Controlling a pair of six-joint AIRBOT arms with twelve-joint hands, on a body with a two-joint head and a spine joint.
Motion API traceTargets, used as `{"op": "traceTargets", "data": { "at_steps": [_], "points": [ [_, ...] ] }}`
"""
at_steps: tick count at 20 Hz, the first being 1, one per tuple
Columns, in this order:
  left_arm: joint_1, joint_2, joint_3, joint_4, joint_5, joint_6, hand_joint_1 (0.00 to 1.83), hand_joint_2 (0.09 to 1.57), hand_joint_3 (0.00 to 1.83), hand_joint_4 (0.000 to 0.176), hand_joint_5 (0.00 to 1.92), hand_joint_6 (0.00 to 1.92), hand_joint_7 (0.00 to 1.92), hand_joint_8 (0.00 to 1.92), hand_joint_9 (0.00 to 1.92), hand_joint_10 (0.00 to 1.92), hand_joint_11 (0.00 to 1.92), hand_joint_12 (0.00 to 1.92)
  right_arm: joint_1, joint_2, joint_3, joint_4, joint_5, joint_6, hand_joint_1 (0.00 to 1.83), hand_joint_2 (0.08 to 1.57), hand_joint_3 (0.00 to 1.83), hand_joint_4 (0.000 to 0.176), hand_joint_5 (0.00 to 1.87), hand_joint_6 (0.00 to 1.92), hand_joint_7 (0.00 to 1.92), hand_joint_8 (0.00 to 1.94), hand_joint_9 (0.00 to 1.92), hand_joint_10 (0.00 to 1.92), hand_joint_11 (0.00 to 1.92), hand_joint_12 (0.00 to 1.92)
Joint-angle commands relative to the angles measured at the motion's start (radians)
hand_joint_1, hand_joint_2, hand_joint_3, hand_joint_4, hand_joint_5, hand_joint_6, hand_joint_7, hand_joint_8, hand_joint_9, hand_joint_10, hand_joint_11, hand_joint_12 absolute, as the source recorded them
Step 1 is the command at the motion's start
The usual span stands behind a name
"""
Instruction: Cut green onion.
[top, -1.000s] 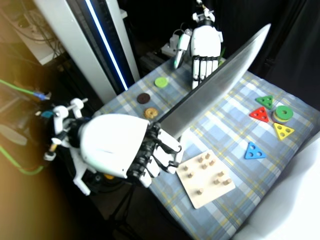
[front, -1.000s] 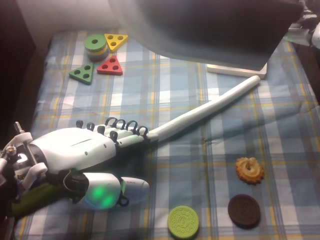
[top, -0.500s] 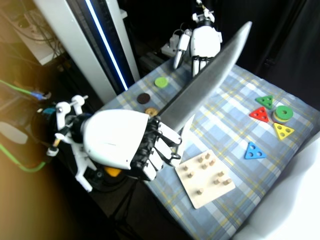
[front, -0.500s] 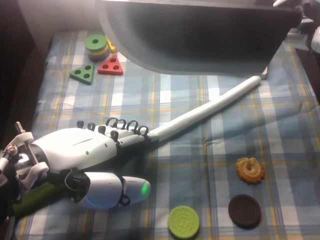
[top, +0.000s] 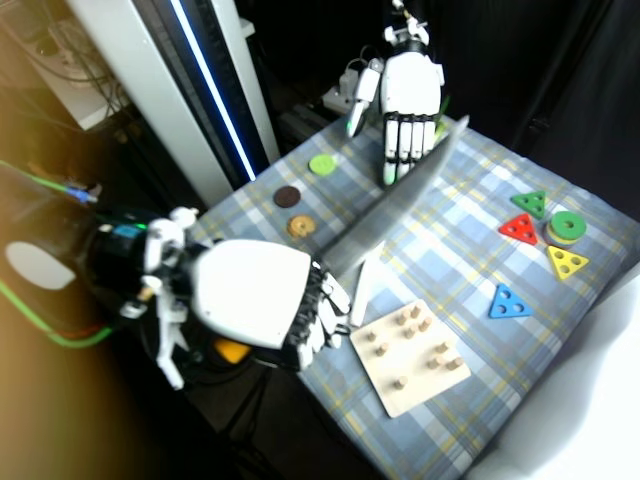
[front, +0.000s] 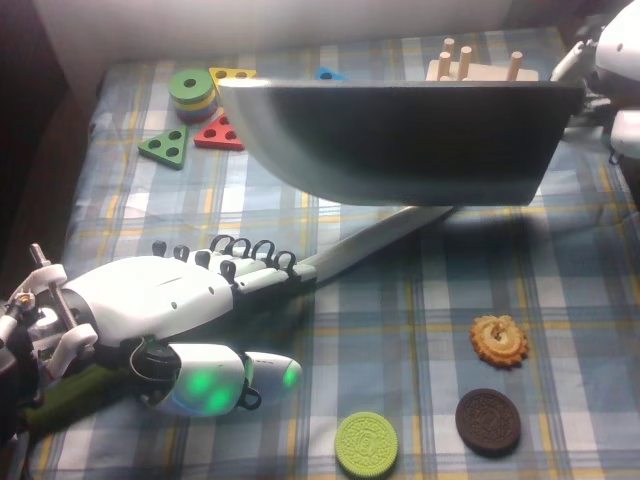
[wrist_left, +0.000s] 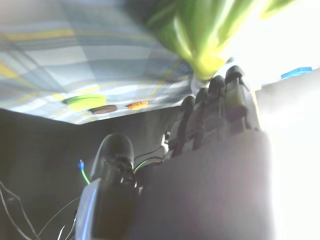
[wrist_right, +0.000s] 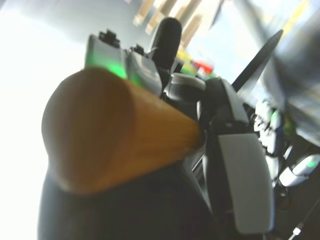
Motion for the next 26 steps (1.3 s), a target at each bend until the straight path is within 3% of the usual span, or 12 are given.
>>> {"op": "traceTargets", "data": {
  "at_steps": [1,9,10,12,13,14,15,17,19,21,24,26],
  "points": [
    [-0.009,-0.004,-0.006,0.006,-0.069,-0.001,0.00,1.29,0.00,0.000,0.00,0.00,0.00,0.00,0.00,0.00,0.00,0.00,-0.001,-0.004,0.001,-0.005,0.066,-0.006,0.48,1.50,0.01,0.000,1.06,1.92,1.30,1.94,1.41,1.92,1.48,1.92],
    [-0.009,-0.001,-0.009,0.004,-0.070,-0.001,0.00,1.31,0.00,0.000,0.00,0.00,0.00,0.00,0.00,0.00,0.00,0.00,-0.010,-0.007,-0.009,-0.057,0.035,0.005,0.46,1.50,0.00,0.000,1.05,1.92,1.31,1.94,1.44,1.92,1.49,1.92],
    [-0.008,-0.001,-0.009,0.004,-0.070,-0.001,0.00,1.30,0.00,0.000,0.00,0.00,0.00,0.00,0.00,0.00,0.00,0.00,-0.010,-0.007,-0.008,-0.046,0.050,0.005,0.57,1.50,0.00,0.000,1.02,1.92,1.22,1.94,1.36,1.92,1.43,1.92],
    [-0.008,-0.001,-0.009,0.004,-0.070,-0.001,0.00,1.31,0.00,0.000,0.00,0.00,0.00,0.00,0.00,0.00,0.00,0.00,-0.010,-0.003,-0.008,-0.003,0.104,0.005,0.57,1.50,0.00,0.000,0.94,1.92,1.18,1.94,1.35,1.92,1.45,1.92],
    [-0.008,-0.001,-0.009,0.004,-0.070,-0.001,0.00,1.30,0.00,0.000,0.00,0.00,0.00,0.00,0.00,0.00,0.00,0.00,-0.010,0.001,-0.008,0.021,0.133,0.005,0.49,1.49,0.00,0.009,0.89,1.92,1.18,1.94,1.34,1.92,1.44,1.92],
    [-0.008,-0.001,-0.009,0.004,-0.071,-0.001,0.00,1.30,0.00,0.000,0.00,0.00,0.00,0.00,0.00,0.00,0.00,0.00,-0.009,0.006,-0.008,0.054,0.176,0.005,0.51,1.47,0.00,0.081,0.85,1.92,1.15,1.94,1.32,1.92,1.44,1.92],
    [-0.008,-0.001,-0.009,-0.001,-0.074,-0.001,0.00,1.30,0.00,0.000,0.00,0.00,0.00,0.00,0.00,0.00,0.00,0.00,-0.008,0.013,-0.008,0.079,0.217,0.005,0.50,1.48,0.00,0.100,0.82,1.92,1.13,1.94,1.31,1.92,1.44,1.92],
    [-0.008,0.001,-0.009,-0.011,-0.086,-0.001,0.00,1.31,0.00,0.000,0.00,0.00,0.00,0.00,0.00,0.00,0.00,0.00,-0.003,0.026,-0.008,0.128,0.293,0.005,0.62,1.46,0.00,0.096,0.83,1.92,1.18,1.94,1.37,1.92,1.50,1.92],
    [-0.008,0.005,-0.013,-0.013,-0.104,-0.001,0.00,1.30,0.00,0.000,0.00,0.00,0.00,0.00,0.00,0.00,0.00,0.00,0.026,0.038,-0.007,0.159,0.333,-0.004,0.55,1.48,0.00,0.099,0.95,1.92,1.27,1.94,1.44,1.92,1.53,1.92],
    [-0.009,0.014,-0.021,-0.013,-0.126,-0.001,0.00,1.31,0.00,0.000,0.00,0.00,0.00,0.00,0.00,0.00,0.00,0.00,0.069,0.045,-0.005,0.160,0.335,-0.025,0.58,1.49,0.00,0.094,0.97,1.92,1.35,1.94,1.53,1.92,1.59,1.92],
    [-0.009,0.039,-0.042,-0.013,-0.186,-0.007,0.00,1.31,0.00,0.000,0.00,0.00,0.00,0.00,0.00,0.00,0.00,0.00,0.119,0.044,0.005,0.160,0.334,-0.049,0.65,1.48,0.00,0.106,0.99,1.92,1.36,1.94,1.55,1.92,1.62,1.92],
    [-0.008,0.063,-0.058,-0.003,-0.244,-0.038,0.00,1.31,0.00,0.000,0.00,0.00,0.00,0.00,0.00,0.00,0.00,0.00,0.149,0.038,0.020,0.165,0.306,-0.079,0.69,1.46,0.00,0.104,1.00,1.92,1.33,1.94,1.51,1.92,1.59,1.92]
  ]
}}
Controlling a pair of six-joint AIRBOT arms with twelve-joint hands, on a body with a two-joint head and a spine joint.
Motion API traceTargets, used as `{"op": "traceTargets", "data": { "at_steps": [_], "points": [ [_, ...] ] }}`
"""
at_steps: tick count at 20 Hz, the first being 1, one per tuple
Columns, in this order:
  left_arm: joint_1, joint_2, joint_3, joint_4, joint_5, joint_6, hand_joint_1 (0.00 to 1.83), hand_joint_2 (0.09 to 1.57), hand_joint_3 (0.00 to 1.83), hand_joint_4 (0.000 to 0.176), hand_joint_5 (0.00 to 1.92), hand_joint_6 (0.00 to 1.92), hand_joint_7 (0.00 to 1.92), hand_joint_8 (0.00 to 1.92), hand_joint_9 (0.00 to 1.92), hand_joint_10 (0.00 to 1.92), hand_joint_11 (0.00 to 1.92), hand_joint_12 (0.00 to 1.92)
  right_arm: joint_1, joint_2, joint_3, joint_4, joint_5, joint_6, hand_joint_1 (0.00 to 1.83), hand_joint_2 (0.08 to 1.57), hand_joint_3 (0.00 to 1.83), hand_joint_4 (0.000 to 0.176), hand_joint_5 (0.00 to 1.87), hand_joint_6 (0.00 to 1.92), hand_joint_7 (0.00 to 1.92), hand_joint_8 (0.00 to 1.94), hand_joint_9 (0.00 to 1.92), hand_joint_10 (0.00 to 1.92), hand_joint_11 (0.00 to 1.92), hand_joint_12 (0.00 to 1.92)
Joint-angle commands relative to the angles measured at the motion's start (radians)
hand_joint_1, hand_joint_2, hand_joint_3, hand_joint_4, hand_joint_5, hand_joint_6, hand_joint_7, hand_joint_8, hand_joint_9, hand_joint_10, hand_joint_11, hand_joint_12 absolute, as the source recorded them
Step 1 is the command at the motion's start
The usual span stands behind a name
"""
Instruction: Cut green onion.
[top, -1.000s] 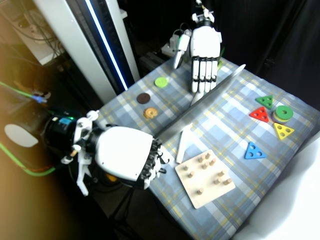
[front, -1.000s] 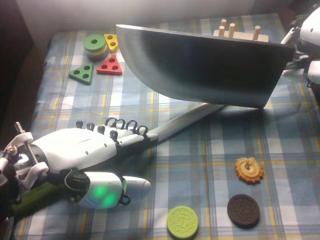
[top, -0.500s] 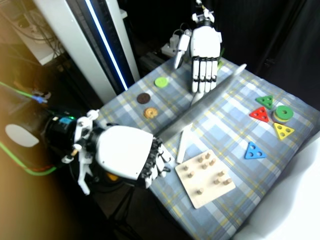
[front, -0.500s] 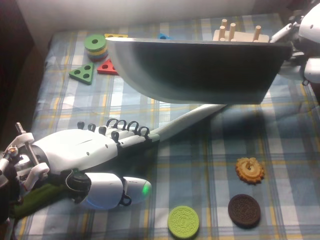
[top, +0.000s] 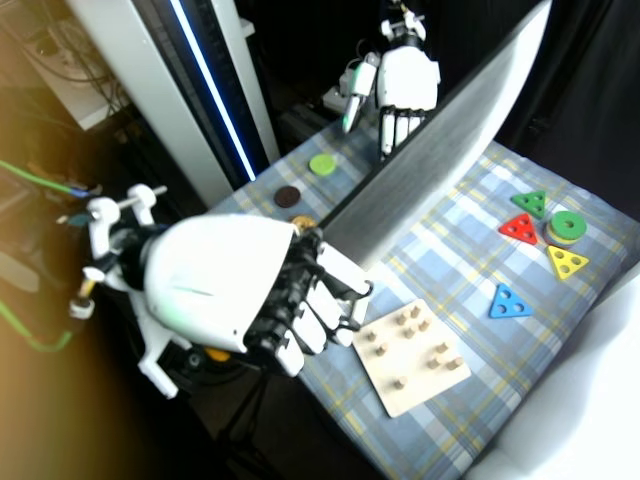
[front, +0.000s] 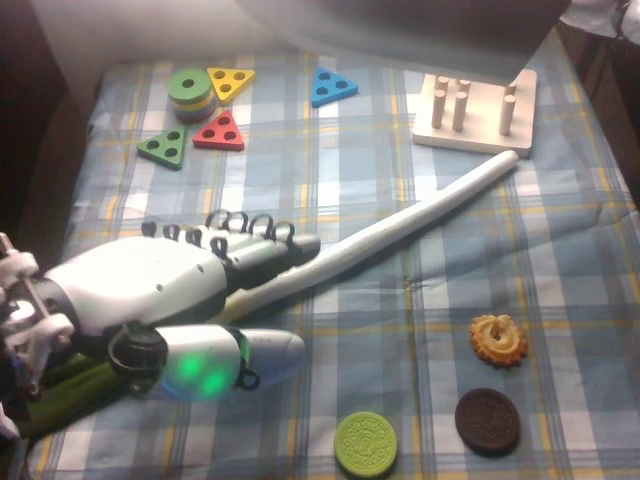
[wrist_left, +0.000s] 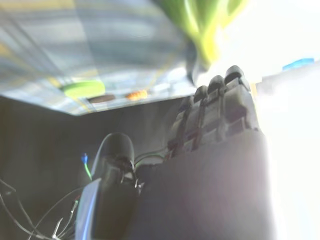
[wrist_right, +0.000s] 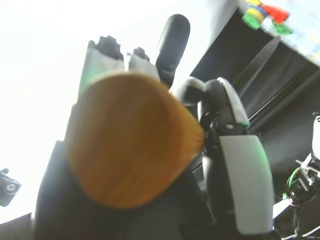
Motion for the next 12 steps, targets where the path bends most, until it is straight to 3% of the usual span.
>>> {"op": "traceTargets", "data": {
  "at_steps": [1,4,12],
  "points": [
    [-0.009,0.010,-0.006,0.007,-0.162,-0.020,0.00,1.32,0.01,0.000,0.00,0.00,0.00,0.00,0.00,0.00,0.00,0.00,0.032,0.005,0.017,0.042,0.099,-0.008,0.67,1.45,0.00,0.102,1.05,1.92,1.35,1.94,1.51,1.92,1.58,1.92],
    [-0.008,0.039,-0.018,-0.002,-0.267,-0.028,0.00,1.34,0.01,0.000,0.00,0.00,0.00,0.00,0.00,0.00,0.02,0.01,0.057,-0.008,0.048,0.042,0.033,-0.025,0.56,1.48,0.01,0.103,1.08,1.92,1.38,1.94,1.54,1.92,1.60,1.92],
    [0.036,0.092,-0.048,-0.105,-0.585,-0.029,0.00,1.30,0.00,0.000,0.00,0.00,0.01,0.00,0.00,0.00,0.00,0.00,0.093,-0.041,0.112,0.042,-0.118,-0.083,0.73,1.50,0.00,0.113,1.17,1.92,1.48,1.94,1.62,1.92,1.64,1.92]
  ]
}}
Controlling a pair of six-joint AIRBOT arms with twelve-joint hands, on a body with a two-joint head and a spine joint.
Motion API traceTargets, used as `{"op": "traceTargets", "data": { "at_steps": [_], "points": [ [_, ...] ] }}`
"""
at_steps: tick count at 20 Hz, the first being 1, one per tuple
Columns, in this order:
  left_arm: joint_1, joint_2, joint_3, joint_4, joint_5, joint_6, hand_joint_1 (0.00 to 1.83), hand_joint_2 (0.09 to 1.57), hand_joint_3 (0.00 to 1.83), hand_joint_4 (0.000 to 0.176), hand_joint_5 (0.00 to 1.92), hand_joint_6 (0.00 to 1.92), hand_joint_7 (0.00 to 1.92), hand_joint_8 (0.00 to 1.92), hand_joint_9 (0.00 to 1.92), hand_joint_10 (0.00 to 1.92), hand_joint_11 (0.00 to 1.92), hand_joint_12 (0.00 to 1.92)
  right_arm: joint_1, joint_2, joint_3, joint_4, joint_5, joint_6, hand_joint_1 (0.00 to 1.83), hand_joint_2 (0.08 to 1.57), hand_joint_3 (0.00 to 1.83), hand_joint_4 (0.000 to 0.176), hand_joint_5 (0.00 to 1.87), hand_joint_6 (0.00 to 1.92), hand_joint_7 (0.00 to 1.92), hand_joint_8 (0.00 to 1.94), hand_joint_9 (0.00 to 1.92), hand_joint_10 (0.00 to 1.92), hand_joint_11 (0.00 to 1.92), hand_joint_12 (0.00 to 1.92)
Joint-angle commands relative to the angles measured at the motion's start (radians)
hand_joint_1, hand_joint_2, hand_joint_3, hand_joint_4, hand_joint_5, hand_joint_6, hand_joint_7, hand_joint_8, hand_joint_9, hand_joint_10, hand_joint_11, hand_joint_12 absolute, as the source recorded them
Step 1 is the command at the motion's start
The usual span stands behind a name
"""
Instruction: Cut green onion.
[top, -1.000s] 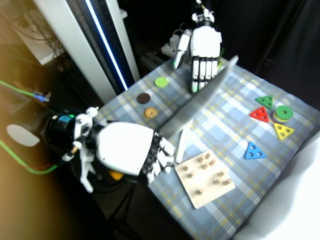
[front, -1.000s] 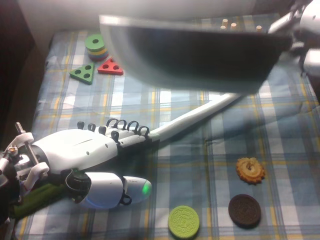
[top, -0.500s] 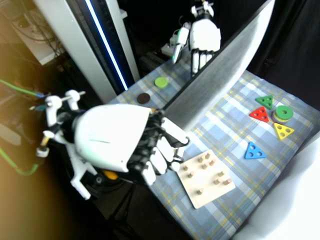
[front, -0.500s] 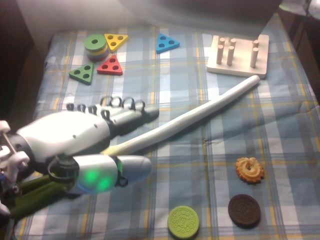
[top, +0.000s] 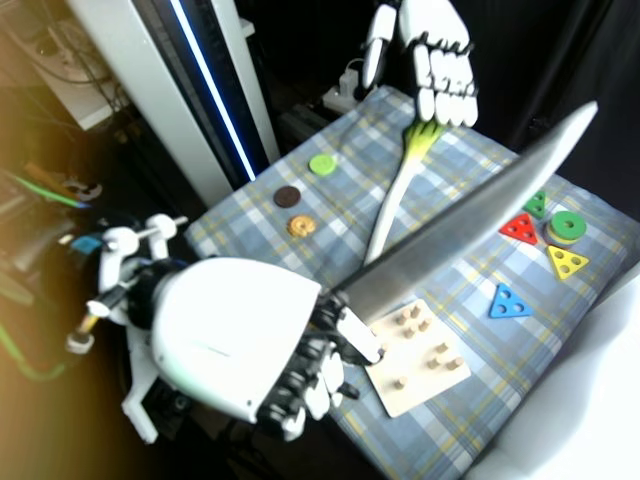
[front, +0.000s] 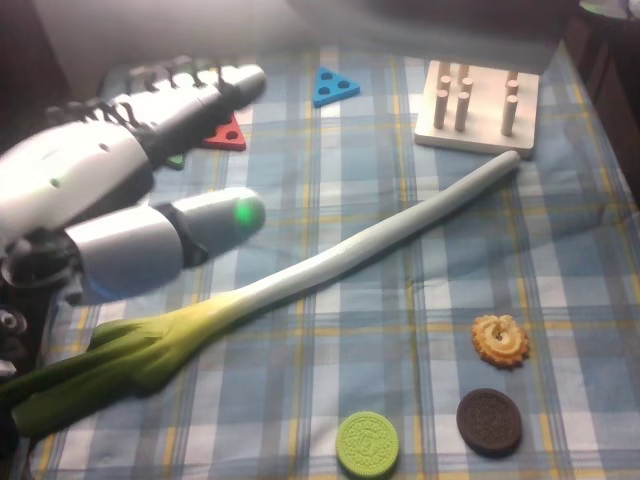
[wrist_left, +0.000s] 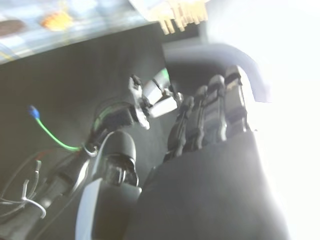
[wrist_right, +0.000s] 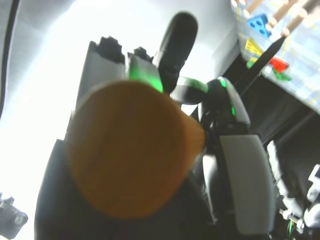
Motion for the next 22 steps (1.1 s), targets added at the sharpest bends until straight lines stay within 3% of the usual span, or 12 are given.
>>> {"op": "traceTargets", "data": {
  "at_steps": [1,9,19,22],
  "points": [
    [-0.010,0.000,-0.003,0.004,-0.183,-0.005,0.00,1.29,0.00,0.000,0.00,0.00,0.00,0.00,0.00,0.00,0.00,0.00,0.018,0.010,0.011,0.024,0.099,-0.005,0.71,1.49,0.00,0.115,1.15,1.92,1.45,1.94,1.59,1.92,1.61,1.92],
    [0.007,0.004,0.011,-0.044,-0.306,-0.059,0.00,1.32,0.00,0.000,0.03,0.01,0.03,0.01,0.03,0.01,0.00,0.00,0.041,0.014,0.021,-0.038,0.022,-0.028,0.72,1.50,0.00,0.108,1.07,1.92,1.39,1.94,1.54,1.92,1.57,1.92],
    [0.024,0.010,0.011,-0.053,-0.308,-0.089,0.00,1.34,0.00,0.000,0.05,0.00,0.06,0.00,0.05,0.00,0.00,0.00,0.045,0.012,0.044,-0.058,-0.018,-0.033,0.66,1.50,0.00,0.100,1.05,1.92,1.36,1.94,1.52,1.92,1.55,1.92],
    [0.034,0.012,0.010,-0.056,-0.309,-0.099,0.00,1.35,0.01,0.000,0.05,0.01,0.02,0.00,0.02,0.01,0.00,0.00,0.045,0.008,0.051,-0.058,-0.026,-0.033,0.46,1.49,0.00,0.113,0.95,1.92,1.20,1.94,1.34,1.92,1.43,1.92]
  ]
}}
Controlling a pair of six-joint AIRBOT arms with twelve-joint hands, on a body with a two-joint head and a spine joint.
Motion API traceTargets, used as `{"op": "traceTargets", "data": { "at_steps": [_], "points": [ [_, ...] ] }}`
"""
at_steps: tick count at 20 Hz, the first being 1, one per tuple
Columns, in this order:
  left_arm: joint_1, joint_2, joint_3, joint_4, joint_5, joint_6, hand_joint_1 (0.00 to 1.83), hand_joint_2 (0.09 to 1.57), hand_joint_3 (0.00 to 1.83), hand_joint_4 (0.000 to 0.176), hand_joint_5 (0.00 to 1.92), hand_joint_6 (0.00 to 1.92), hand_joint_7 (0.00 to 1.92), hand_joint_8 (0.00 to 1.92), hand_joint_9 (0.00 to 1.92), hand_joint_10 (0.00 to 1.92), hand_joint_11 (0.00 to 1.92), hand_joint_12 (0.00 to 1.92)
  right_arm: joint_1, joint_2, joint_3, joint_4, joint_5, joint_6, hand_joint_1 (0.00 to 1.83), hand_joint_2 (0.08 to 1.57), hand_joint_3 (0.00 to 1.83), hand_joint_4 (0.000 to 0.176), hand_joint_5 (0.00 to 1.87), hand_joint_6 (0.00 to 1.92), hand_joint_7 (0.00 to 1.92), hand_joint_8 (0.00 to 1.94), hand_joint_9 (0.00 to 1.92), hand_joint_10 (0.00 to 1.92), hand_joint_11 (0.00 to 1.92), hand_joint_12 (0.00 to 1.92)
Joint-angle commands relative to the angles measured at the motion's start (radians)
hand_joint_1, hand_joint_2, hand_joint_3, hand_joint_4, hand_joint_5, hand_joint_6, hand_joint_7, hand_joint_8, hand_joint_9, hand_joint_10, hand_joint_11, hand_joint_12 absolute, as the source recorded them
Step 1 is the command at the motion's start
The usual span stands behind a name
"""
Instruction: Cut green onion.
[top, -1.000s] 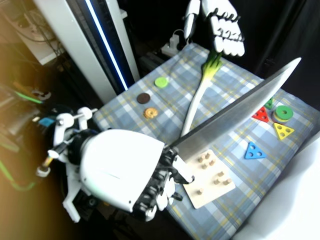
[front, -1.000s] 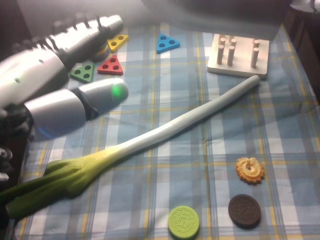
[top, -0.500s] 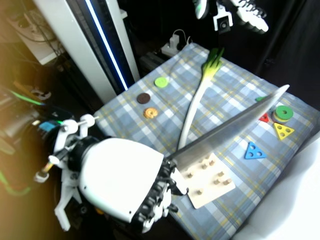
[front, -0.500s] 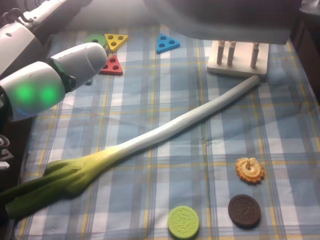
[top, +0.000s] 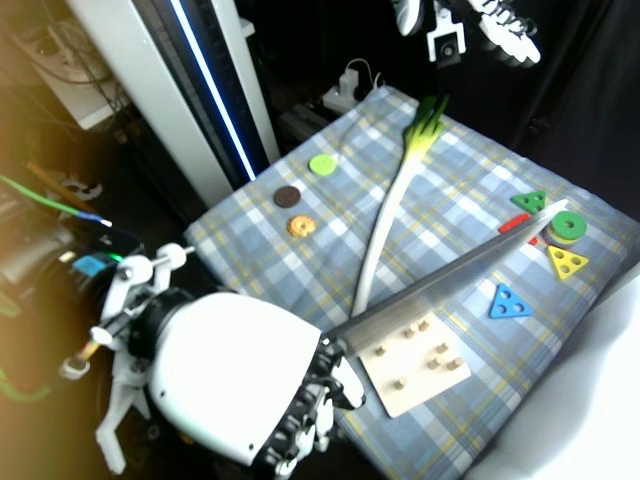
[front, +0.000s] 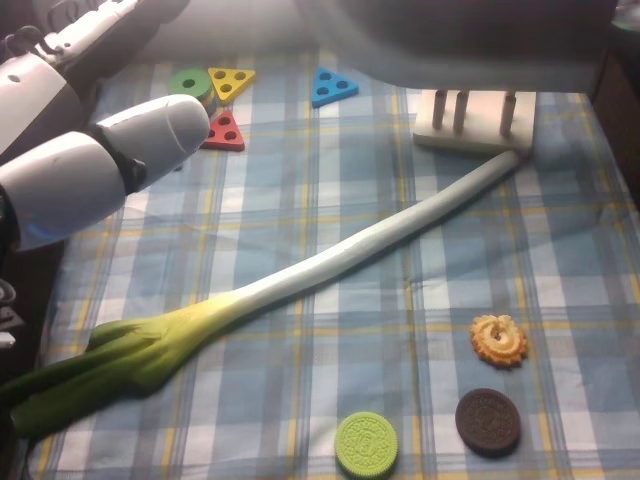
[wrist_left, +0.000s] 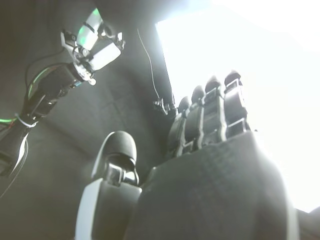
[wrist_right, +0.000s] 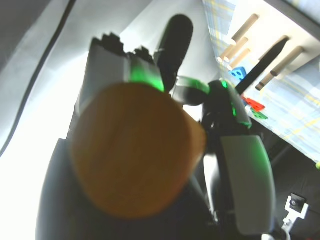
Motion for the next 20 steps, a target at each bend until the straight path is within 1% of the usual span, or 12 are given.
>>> {"op": "traceTargets", "data": {
  "at_steps": [1,3,6,7,8,9,10,11,12,13,14,20],
  "points": [
    [-0.004,0.004,-0.001,0.015,-0.127,-0.009,0.00,1.35,0.01,0.000,0.05,0.01,0.02,0.00,0.02,0.01,0.00,0.00,0.018,0.006,0.011,0.018,0.113,0.001,0.46,1.49,0.00,0.113,0.95,1.92,1.20,1.94,1.34,1.92,1.43,1.92],
    [-0.004,0.005,-0.001,0.015,-0.127,-0.010,0.00,1.35,0.00,0.000,0.05,0.01,0.04,0.01,0.04,0.01,0.00,0.00,0.018,0.004,0.017,0.018,0.105,0.001,0.42,1.49,0.00,0.119,0.91,1.92,1.17,1.94,1.32,1.92,1.41,1.92],
    [-0.001,0.005,-0.002,0.015,-0.126,-0.015,0.00,1.35,0.01,0.000,0.05,0.01,0.02,0.00,0.03,0.01,0.00,0.00,0.018,0.001,0.023,0.018,0.096,-0.004,0.46,1.47,0.00,0.129,0.84,1.92,1.07,1.94,1.22,1.92,1.30,1.92],
    [0.001,0.005,-0.003,0.015,-0.126,-0.016,0.00,1.35,0.00,0.000,0.05,0.00,0.00,0.00,0.02,0.00,0.00,0.00,0.018,0.000,0.024,0.018,0.094,-0.004,0.47,1.46,0.00,0.127,0.81,1.92,1.04,1.94,1.19,1.92,1.28,1.92],
    [0.005,0.006,-0.003,0.015,-0.126,-0.018,0.00,1.34,0.00,0.000,0.02,0.00,0.00,0.00,0.01,0.00,0.00,0.00,0.018,-0.003,0.027,0.018,0.094,-0.004,0.47,1.44,0.00,0.108,0.79,1.92,0.99,1.94,1.16,1.92,1.25,1.92],
    [0.006,0.007,-0.003,0.015,-0.126,-0.020,0.00,1.33,0.00,0.000,0.01,0.00,0.00,0.00,0.00,0.00,0.00,0.00,0.021,-0.004,0.030,0.018,0.093,-0.004,0.47,1.44,0.00,0.099,0.79,1.92,1.02,1.94,1.19,1.92,1.28,1.92],
    [0.007,0.007,-0.003,0.015,-0.127,-0.023,0.00,1.33,0.00,0.000,0.01,0.00,0.00,0.00,0.00,0.00,0.00,0.00,0.023,-0.006,0.032,0.019,0.093,-0.004,0.47,1.44,0.00,0.099,0.79,1.92,1.02,1.94,1.19,1.92,1.28,1.92],
    [0.007,0.007,-0.003,0.015,-0.127,-0.024,0.00,1.35,0.00,0.000,0.05,0.02,0.02,0.01,0.04,0.01,0.01,0.01,0.025,-0.007,0.033,0.023,0.093,-0.004,0.50,1.47,0.00,0.113,0.81,1.92,1.04,1.94,1.20,1.92,1.29,1.92],
    [0.007,0.008,-0.003,0.015,-0.126,-0.025,0.00,1.35,0.00,0.000,0.05,0.02,0.02,0.01,0.04,0.01,0.01,0.01,0.029,-0.007,0.034,0.028,0.093,-0.004,0.50,1.47,0.00,0.113,0.81,1.92,1.04,1.94,1.20,1.92,1.29,1.92],
    [0.007,0.008,-0.003,0.015,-0.126,-0.025,0.00,1.35,0.00,0.000,0.05,0.01,0.02,0.00,0.03,0.01,0.00,0.00,0.033,-0.005,0.035,0.032,0.094,-0.004,0.52,1.48,0.00,0.125,0.82,1.92,1.05,1.94,1.21,1.92,1.29,1.92],
    [0.008,0.008,-0.003,0.015,-0.126,-0.026,0.00,1.38,0.02,0.000,0.06,0.02,0.04,0.01,0.06,0.02,0.01,0.01,0.039,-0.001,0.034,0.038,0.096,-0.004,0.46,1.48,0.00,0.174,0.85,1.92,1.10,1.94,1.25,1.92,1.33,1.92],
    [0.011,0.008,-0.004,0.015,-0.124,-0.031,0.00,1.36,0.01,0.000,0.07,0.01,0.04,0.01,0.08,0.02,0.03,0.02,0.041,0.020,0.022,0.082,0.131,-0.004,0.48,1.49,0.00,0.176,0.89,1.92,1.14,1.94,1.32,1.92,1.38,1.92]
  ]
}}
